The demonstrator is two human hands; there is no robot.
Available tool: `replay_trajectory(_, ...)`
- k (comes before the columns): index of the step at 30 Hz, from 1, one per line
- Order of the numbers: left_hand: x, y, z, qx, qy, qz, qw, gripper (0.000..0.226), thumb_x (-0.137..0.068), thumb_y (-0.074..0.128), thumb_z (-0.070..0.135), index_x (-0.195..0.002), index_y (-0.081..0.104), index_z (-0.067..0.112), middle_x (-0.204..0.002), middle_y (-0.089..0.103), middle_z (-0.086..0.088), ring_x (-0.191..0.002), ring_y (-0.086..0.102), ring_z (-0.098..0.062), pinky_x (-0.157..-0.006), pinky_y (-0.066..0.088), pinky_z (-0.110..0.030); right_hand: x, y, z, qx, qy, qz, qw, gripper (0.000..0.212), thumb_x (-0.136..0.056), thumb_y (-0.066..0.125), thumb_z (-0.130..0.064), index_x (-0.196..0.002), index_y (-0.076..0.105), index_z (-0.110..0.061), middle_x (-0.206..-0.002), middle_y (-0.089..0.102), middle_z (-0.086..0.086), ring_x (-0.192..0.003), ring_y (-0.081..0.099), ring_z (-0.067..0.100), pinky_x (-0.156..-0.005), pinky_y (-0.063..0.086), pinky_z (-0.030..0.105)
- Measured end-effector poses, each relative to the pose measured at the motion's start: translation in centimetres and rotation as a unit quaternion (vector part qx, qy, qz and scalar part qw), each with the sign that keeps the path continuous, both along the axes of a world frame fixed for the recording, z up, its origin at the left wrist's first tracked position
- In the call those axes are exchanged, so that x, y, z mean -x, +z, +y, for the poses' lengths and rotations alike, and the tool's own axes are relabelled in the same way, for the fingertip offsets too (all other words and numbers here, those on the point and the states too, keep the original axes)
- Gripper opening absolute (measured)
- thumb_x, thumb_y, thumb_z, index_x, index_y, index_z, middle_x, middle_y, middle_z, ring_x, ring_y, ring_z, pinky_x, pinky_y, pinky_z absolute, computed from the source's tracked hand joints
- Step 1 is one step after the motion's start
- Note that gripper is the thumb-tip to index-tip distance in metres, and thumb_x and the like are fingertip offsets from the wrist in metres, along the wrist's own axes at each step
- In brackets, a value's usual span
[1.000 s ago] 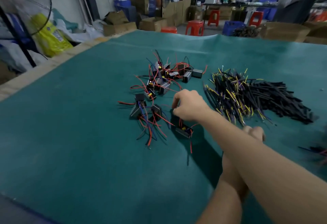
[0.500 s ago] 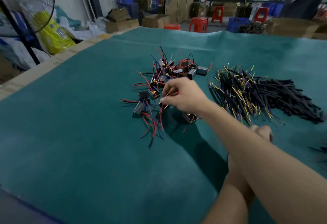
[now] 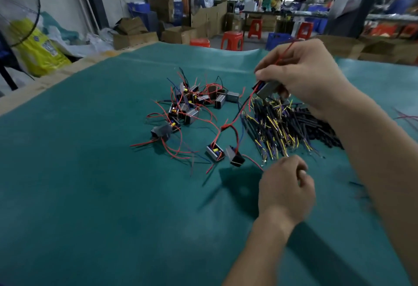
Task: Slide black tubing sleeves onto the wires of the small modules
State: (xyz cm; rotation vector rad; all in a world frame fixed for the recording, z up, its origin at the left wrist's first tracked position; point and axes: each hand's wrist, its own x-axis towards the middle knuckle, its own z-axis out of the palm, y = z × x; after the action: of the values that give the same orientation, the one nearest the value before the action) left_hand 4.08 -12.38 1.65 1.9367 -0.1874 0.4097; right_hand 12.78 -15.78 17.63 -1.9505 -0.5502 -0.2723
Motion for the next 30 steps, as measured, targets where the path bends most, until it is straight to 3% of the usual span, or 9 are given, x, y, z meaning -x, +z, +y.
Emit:
replay_trajectory(4,0.7,-0.1,-0.1,0.000,0.040,-0.094,0.995,0.015,-0.088,0.057,0.021,-0.076,0.060,0.014,-0.069,0.061,0.001,-0.064,0.055,-0.021,-0.062,0.047,-0.038,1.1,1.8,-2.8,-0.025,-0.046,-0.036,0.998,0.015,-0.080,0.075,-0.007,-0.070,0.074,-0.018,-0.065,0.070,0.010,-0.055,0.057,0.025,-0.042,0.041,0.026)
replay_trajectory(8,2.9,1.5,-1.4,-0.003,0.066,-0.276,0.959,0.029,-0.091,0.057,0.024,-0.064,0.046,0.019,-0.060,0.039,0.009,-0.054,0.039,-0.015,-0.051,0.035,-0.033,2.3,3.6,-7.0,-0.087,-0.091,-0.054,0.991,0.006,-0.077,0.071,-0.010,-0.071,0.072,-0.011,-0.060,0.064,0.010,-0.056,0.054,0.030,-0.042,0.035,0.024)
replay_trajectory(11,3.6,1.9,-1.5,0.066,0.078,-0.345,0.933,0.030,-0.099,0.051,0.028,-0.072,0.043,0.019,-0.073,0.032,0.012,-0.065,0.035,-0.011,-0.059,0.033,-0.030,3.5,2.6,-11.0,-0.153,-0.140,-0.029,0.978,0.012,-0.080,0.070,-0.006,-0.069,0.066,-0.009,-0.051,0.061,0.001,-0.048,0.052,0.022,-0.040,0.033,0.022)
replay_trajectory(14,3.7,2.0,-1.8,0.048,0.121,-0.373,0.919,0.018,-0.092,0.054,0.029,-0.084,0.042,0.017,-0.086,0.037,0.008,-0.086,0.040,-0.011,-0.076,0.032,-0.033,5.0,-0.9,-14.5,-0.206,-0.191,0.033,0.959,0.021,-0.086,0.069,-0.005,-0.066,0.064,-0.011,-0.051,0.059,0.000,-0.043,0.047,0.014,-0.039,0.035,0.020)
replay_trajectory(16,3.1,1.3,-2.5,0.049,0.136,-0.314,0.938,0.025,-0.086,0.060,0.032,-0.096,0.047,0.014,-0.100,0.042,0.007,-0.100,0.044,-0.010,-0.086,0.034,-0.032,6.0,-4.3,-15.8,-0.232,-0.217,0.087,0.944,0.024,-0.088,0.066,-0.003,-0.066,0.063,-0.012,-0.050,0.058,0.000,-0.041,0.045,0.014,-0.038,0.034,0.019)
replay_trajectory(20,1.6,0.1,-3.0,0.039,-0.001,-0.084,0.996,0.032,-0.093,0.063,0.036,-0.119,0.062,0.016,-0.118,0.063,0.010,-0.112,0.056,-0.010,-0.100,0.044,-0.034,7.9,-10.8,-15.6,-0.271,-0.214,0.187,0.920,0.021,-0.091,0.060,0.003,-0.072,0.063,-0.005,-0.053,0.058,0.006,-0.041,0.046,0.019,-0.035,0.031,0.021)
replay_trajectory(25,0.5,-0.8,-2.7,0.123,-0.046,0.003,0.991,0.014,-0.097,0.064,0.020,-0.110,0.062,0.016,-0.101,0.074,0.010,-0.095,0.067,-0.002,-0.086,0.049,-0.019,9.3,-13.9,-14.7,-0.216,-0.175,0.172,0.945,0.020,-0.092,0.066,0.002,-0.074,0.069,-0.007,-0.065,0.067,0.012,-0.054,0.061,0.018,-0.040,0.043,0.024)
replay_trajectory(28,0.3,-0.7,-2.7,0.204,-0.060,0.050,0.976,0.010,-0.104,0.054,0.016,-0.111,0.061,0.016,-0.103,0.077,0.004,-0.096,0.070,-0.011,-0.089,0.054,-0.031,9.5,-14.2,-14.3,-0.170,-0.164,0.131,0.963,0.016,-0.090,0.070,-0.001,-0.076,0.072,-0.008,-0.069,0.069,0.016,-0.060,0.063,0.023,-0.046,0.046,0.028)
replay_trajectory(30,0.2,-0.5,-2.8,0.244,-0.081,0.075,0.964,0.017,-0.105,0.051,0.022,-0.108,0.065,0.013,-0.100,0.077,-0.004,-0.095,0.073,-0.020,-0.087,0.057,-0.039,9.6,-14.6,-13.9,-0.103,-0.190,0.066,0.974,0.018,-0.087,0.071,-0.001,-0.074,0.072,-0.012,-0.067,0.071,0.006,-0.062,0.064,0.018,-0.056,0.049,0.029)
